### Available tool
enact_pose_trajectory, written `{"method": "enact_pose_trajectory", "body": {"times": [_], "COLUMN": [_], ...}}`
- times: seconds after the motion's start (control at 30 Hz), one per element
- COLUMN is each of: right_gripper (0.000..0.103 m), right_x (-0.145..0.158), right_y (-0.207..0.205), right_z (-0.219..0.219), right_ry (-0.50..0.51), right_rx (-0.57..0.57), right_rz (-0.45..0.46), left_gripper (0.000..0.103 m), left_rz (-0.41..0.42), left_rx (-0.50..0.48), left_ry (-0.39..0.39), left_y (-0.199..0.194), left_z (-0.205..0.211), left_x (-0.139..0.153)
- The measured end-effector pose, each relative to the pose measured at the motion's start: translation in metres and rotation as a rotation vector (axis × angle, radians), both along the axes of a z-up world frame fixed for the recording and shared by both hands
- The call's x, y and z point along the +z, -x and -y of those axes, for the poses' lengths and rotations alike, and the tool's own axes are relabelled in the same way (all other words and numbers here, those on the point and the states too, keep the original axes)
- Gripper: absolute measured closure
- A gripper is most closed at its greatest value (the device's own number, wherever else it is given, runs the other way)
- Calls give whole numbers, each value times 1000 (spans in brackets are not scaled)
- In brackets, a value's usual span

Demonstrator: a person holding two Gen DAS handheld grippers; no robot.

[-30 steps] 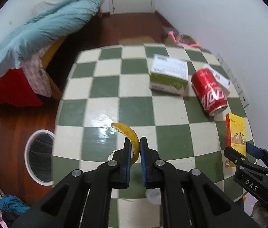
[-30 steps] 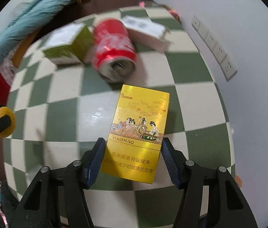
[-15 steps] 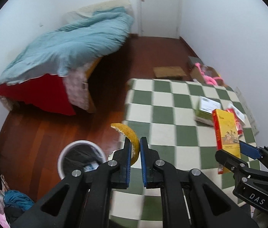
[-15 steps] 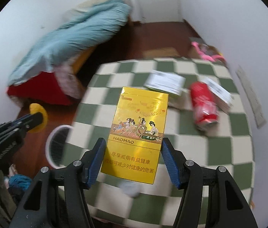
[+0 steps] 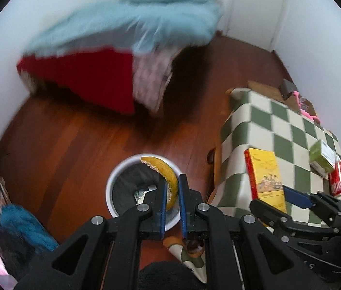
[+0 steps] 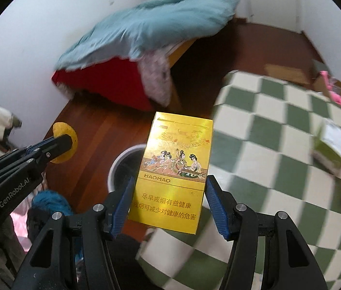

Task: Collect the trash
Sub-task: 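Carry the orange peel and cigarette pack with both tools over the bin, then open both tools to drop the peel and cigarette pack into the bin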

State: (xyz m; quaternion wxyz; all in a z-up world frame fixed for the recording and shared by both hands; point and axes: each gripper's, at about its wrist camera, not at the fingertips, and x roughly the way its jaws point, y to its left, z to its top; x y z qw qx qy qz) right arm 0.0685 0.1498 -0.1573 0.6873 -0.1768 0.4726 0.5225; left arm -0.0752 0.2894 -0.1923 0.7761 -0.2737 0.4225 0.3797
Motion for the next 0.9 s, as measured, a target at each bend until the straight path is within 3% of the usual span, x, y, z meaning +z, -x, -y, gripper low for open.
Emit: {"method": "enact_pose_trajectory", "body": {"times": [0.3, 0.5, 0.53, 0.57, 0.63, 0.8, 0.9], "right_gripper": [42, 42, 42, 42, 42, 38, 2], "right_x": [-96, -147, -153, -160, -171, -203, -213], "right_y": [36, 40, 40, 40, 40, 44, 48], "right_z": [-100, -144, -150, -157, -167, -188, -188], "right_ry": [196, 289, 302, 316, 337, 407, 430], "right_rx": [106, 107, 110, 108, 111, 134, 139], "right_rz": [-60, -117, -126, -132, -145, -188, -227], "left_gripper": [97, 92, 82, 53, 12, 10, 4], "left_rz": [46, 67, 53, 44, 54, 16, -39], "left_rx": [125, 174, 180, 189, 223, 278, 291], "left_ry": [371, 479, 479, 482, 471, 418, 365], "left_y": [42, 59, 62, 66, 76, 100, 111], "left_z": [-91, -112, -116, -118, -121, -120, -113], "left_x": [-104, -137, -139, -142, -144, -142, -138]}}
